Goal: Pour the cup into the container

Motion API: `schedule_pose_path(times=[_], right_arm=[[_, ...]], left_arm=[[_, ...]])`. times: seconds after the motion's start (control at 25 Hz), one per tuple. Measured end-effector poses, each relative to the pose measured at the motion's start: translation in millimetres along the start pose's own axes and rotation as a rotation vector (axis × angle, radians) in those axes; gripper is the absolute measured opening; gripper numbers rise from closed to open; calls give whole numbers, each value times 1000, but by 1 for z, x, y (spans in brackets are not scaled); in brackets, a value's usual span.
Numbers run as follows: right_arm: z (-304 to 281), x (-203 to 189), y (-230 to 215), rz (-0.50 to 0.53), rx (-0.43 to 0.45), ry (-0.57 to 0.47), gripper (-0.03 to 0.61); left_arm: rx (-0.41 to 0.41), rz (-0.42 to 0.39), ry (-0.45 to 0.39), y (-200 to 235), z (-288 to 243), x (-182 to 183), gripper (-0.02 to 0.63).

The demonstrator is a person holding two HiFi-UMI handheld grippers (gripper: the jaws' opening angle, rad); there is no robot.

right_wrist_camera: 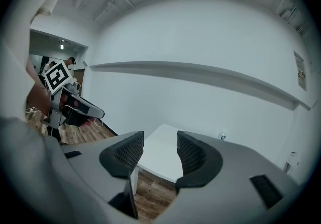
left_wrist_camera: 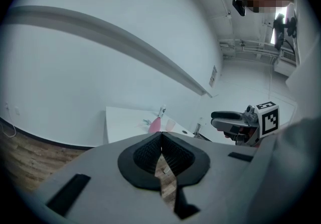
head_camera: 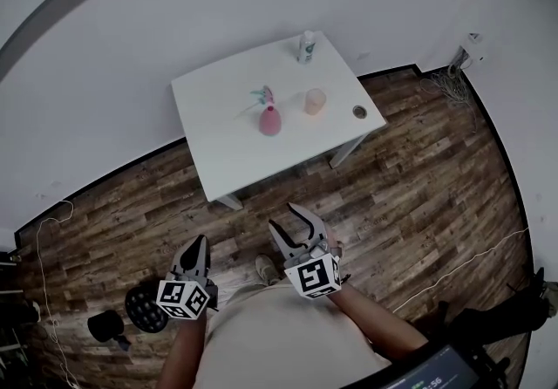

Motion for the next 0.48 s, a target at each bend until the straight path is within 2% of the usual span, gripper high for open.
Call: schedule_pose_path(times=[0.48], right_arm=[[6,-8,0,-12,13,27,189]], left_arm=[[-29,-8,18,-14,-7,-4,12]])
Point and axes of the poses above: the fingertips, and each gripper's own axes: z backward along the fingers, y to its left, x out of its top, the point moved 8 cm from there along z, backward along the fingers, and after that the axes turned 4 degrees about y, right-handed, at the moved point
